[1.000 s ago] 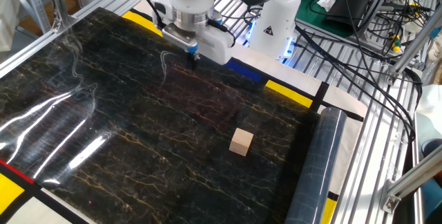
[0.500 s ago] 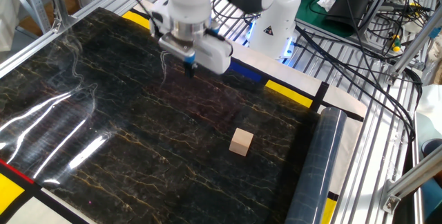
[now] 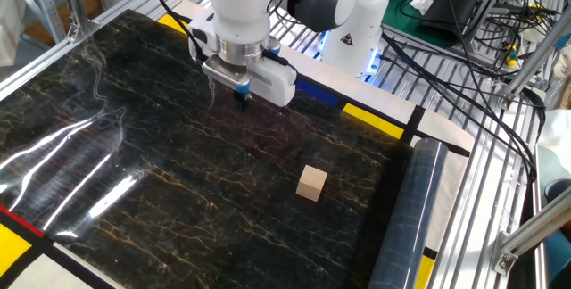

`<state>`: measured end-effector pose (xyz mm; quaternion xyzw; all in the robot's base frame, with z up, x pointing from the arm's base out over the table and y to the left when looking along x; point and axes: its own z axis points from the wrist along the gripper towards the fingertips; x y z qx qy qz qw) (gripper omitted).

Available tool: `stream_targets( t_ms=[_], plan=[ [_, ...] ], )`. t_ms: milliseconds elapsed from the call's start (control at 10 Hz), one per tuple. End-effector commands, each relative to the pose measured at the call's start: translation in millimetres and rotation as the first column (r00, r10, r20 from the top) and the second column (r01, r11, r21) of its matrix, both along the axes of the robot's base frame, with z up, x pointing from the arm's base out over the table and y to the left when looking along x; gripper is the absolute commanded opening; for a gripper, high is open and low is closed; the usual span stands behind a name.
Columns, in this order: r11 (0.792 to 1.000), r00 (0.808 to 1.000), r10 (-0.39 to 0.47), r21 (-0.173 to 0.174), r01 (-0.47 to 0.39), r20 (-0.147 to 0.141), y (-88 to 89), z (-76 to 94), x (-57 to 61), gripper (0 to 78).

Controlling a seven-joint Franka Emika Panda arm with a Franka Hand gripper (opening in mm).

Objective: Hold a small block with the gripper and sweep it from left to right on the table

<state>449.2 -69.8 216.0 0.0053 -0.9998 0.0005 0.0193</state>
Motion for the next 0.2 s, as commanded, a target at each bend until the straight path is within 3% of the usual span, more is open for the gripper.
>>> stream_targets(
  t_ms=[100,200],
  plan=[
    [1.0,1.0,0.022,0.002,-0.022,0.002,-0.2,1.1,0.7,1.2],
    [1.0,1.0,0.023,0.003,-0.023,0.001,-0.2,1.1,0.7,1.2]
  ],
)
